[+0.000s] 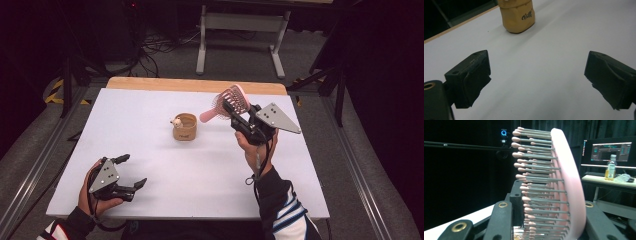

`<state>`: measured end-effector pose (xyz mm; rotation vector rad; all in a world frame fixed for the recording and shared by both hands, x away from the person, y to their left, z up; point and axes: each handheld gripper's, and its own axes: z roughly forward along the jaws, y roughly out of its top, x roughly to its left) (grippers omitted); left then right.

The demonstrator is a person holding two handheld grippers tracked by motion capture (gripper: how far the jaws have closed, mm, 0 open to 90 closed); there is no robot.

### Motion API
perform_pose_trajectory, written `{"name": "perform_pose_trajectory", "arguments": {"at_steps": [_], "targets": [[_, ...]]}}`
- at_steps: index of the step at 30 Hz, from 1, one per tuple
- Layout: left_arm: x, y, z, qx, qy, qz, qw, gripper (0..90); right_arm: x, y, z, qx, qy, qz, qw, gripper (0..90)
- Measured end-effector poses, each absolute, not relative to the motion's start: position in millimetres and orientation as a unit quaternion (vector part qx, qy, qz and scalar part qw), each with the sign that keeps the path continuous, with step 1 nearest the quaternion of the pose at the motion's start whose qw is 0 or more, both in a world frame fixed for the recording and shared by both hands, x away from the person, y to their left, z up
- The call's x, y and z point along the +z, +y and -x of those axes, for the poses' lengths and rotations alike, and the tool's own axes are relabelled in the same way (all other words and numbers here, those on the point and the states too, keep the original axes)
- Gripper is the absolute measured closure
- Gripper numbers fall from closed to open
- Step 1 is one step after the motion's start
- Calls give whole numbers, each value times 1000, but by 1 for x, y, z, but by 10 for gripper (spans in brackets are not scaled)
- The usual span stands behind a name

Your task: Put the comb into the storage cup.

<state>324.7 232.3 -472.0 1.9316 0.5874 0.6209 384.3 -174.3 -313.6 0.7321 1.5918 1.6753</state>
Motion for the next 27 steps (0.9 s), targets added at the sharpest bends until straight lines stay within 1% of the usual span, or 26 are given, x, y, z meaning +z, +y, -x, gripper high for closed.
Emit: {"name": "perform_pose_trajectory", "arguments": {"at_steps": [4, 17, 27], "targets": [[-472, 233, -325, 256, 243, -797, 490, 73, -314, -163, -387, 651, 617, -284, 339, 633], [-471, 233, -325, 253, 240, -797, 493, 74, -326, -130, -405, 636, 641, -281, 326, 633], [-471, 232, -325, 251, 239, -797, 495, 75, -336, -128, -420, 629, 637, -302, 328, 632]]}}
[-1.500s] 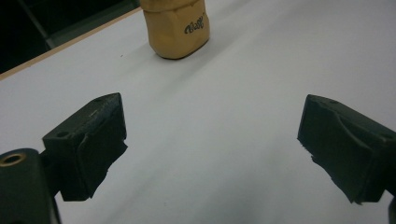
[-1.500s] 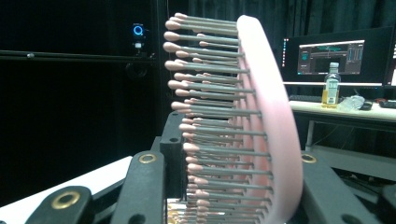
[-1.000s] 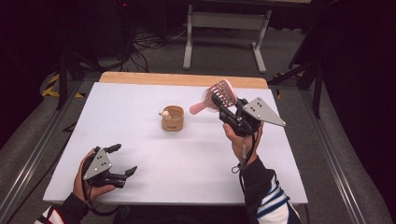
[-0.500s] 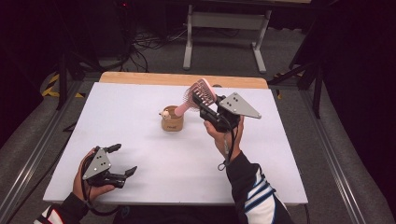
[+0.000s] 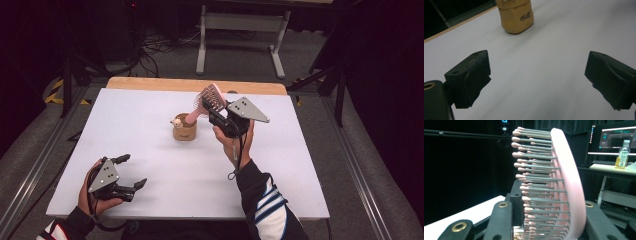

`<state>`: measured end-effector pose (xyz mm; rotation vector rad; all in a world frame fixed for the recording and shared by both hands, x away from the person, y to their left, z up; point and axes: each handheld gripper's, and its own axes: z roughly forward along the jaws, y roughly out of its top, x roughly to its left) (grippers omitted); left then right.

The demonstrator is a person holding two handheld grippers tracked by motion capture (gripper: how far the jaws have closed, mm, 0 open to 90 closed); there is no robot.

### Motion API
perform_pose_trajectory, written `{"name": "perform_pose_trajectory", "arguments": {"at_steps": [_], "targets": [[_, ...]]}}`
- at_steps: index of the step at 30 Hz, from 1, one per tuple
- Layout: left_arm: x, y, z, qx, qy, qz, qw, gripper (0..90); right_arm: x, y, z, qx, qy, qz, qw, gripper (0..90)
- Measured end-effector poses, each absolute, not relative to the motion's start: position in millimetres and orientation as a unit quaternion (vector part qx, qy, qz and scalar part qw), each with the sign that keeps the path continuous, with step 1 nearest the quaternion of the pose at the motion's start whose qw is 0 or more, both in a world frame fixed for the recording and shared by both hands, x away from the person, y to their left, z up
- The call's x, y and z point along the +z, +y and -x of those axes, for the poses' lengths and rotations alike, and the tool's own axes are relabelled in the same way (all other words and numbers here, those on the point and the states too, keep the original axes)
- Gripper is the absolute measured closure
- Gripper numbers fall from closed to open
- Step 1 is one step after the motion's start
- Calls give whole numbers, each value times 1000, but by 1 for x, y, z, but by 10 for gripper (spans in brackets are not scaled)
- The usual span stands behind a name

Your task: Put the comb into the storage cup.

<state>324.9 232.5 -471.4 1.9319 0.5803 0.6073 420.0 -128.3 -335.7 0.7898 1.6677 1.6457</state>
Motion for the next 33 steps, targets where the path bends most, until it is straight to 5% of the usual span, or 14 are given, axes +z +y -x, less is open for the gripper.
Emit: {"name": "perform_pose_trajectory", "arguments": {"at_steps": [33], "targets": [[-473, 231, -326, 247, 235, -802, 490, 75, -379, -112, -440, 612, 654, -349, 275, 631]]}}
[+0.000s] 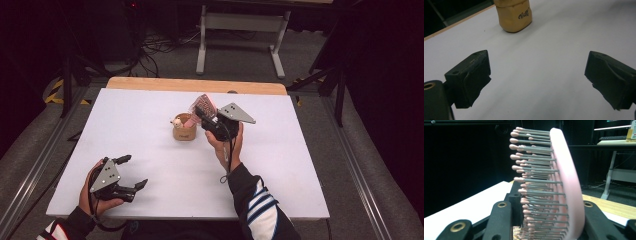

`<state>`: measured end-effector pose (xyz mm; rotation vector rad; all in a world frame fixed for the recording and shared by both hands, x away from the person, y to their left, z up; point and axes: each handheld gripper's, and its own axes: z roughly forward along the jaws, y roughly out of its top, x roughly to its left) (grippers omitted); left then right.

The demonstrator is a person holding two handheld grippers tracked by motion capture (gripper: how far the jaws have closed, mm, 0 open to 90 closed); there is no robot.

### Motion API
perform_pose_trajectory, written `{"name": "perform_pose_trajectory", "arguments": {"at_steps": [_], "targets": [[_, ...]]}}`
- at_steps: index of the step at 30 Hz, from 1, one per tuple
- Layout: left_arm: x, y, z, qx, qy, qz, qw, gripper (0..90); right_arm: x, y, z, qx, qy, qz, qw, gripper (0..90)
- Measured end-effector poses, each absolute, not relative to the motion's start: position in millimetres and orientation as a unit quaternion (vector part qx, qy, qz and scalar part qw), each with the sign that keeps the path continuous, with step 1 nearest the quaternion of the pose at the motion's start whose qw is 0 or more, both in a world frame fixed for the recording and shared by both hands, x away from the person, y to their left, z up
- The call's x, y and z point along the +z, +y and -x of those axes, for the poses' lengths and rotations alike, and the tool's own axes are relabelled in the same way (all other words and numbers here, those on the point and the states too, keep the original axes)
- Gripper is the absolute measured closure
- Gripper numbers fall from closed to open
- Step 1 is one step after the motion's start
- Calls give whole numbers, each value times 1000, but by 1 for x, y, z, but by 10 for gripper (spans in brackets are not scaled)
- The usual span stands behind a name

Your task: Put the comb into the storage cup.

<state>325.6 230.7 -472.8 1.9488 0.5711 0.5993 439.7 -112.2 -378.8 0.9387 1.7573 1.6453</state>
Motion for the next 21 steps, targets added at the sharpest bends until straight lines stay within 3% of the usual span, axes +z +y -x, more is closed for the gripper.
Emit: {"name": "perform_pose_trajectory", "arguments": {"at_steps": [21], "targets": [[-472, 229, -324, 244, 232, -802, 493, 76, -398, -109, -440, 622, 642, -361, 264, 622]]}}
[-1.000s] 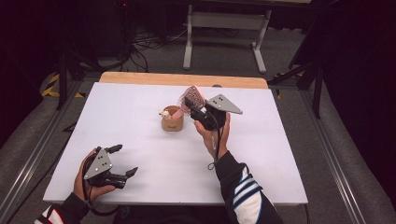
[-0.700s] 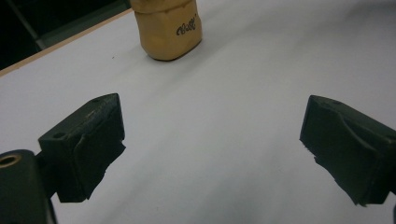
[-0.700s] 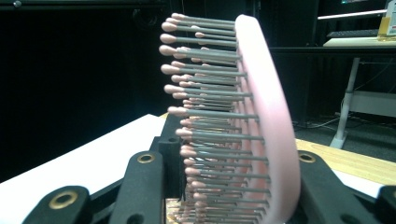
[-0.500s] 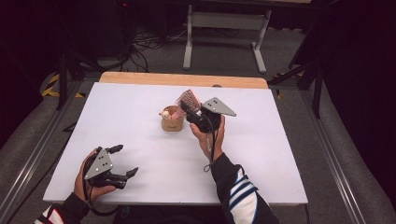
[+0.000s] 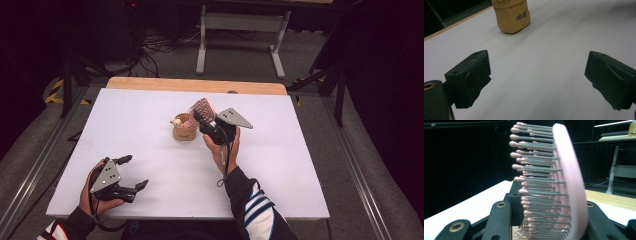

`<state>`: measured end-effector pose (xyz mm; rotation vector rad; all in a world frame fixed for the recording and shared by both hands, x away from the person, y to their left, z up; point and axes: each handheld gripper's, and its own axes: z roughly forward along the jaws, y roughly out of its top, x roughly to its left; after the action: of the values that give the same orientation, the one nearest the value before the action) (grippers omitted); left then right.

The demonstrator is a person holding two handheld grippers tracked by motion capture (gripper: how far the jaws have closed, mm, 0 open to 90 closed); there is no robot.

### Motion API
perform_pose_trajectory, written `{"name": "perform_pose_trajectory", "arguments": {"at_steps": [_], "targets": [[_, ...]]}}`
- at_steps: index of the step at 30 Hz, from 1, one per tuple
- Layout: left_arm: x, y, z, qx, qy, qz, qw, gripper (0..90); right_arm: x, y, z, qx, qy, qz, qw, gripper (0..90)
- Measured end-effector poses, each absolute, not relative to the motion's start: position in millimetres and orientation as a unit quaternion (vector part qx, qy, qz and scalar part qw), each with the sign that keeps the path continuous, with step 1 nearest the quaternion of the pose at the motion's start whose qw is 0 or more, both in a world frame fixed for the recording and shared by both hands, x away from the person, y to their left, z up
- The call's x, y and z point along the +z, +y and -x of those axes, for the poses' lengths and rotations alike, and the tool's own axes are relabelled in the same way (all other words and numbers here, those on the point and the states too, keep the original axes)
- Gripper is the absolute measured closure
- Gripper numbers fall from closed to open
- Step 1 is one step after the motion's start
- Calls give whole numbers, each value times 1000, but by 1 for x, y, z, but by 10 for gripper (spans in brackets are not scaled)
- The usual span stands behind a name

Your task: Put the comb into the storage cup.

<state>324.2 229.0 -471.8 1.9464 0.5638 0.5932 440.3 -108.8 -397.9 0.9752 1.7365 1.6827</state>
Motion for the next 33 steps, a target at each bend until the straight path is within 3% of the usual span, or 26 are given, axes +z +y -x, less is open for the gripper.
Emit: {"name": "perform_pose_trajectory", "arguments": {"at_steps": [33], "targets": [[-472, 227, -325, 255, 235, -801, 488, 73, -413, -128, -447, 608, 622, -408, 279, 553]]}}
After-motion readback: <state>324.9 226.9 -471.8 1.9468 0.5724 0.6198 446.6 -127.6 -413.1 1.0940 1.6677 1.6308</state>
